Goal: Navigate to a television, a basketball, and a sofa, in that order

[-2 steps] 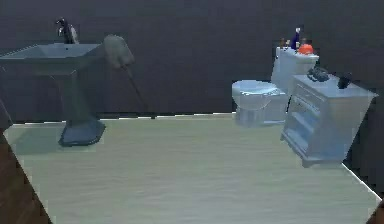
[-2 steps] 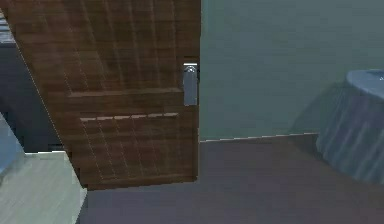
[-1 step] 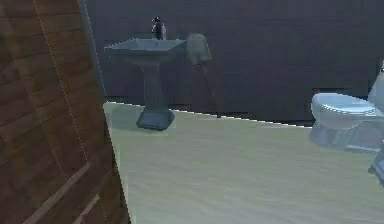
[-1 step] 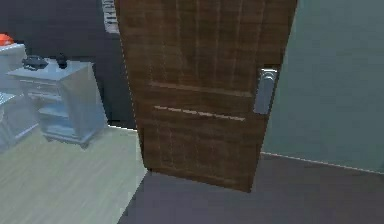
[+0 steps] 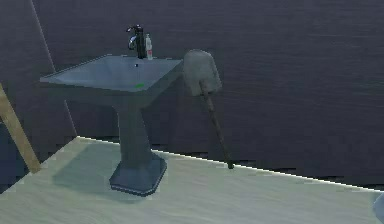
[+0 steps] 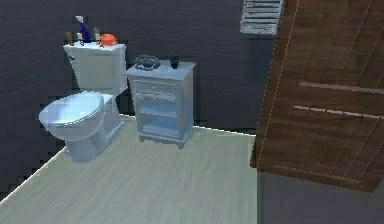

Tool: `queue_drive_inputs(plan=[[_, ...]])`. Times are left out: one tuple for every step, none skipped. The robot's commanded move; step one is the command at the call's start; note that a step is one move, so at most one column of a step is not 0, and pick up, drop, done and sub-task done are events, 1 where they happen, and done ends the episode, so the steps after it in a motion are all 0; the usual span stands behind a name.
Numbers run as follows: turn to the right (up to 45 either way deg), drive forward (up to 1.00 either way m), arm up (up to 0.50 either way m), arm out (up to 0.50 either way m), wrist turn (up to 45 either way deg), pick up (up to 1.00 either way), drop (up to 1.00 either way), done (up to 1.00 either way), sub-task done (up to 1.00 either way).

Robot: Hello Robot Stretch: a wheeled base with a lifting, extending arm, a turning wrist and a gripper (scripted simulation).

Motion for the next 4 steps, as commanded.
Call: queue_drive_inputs(plan=[[-3.0,0.0,0.0,0.0,0.0,0.0,0.0,0.0,0.0],[0.0,0.35,0.0,0.0,0.0,0.0,0.0,0.0,0.0],[-45.0,0.0,0.0,0.0,0.0,0.0,0.0,0.0,0.0],[-30.0,0.0,0.0,0.0,0.0,0.0,0.0,0.0,0.0]])
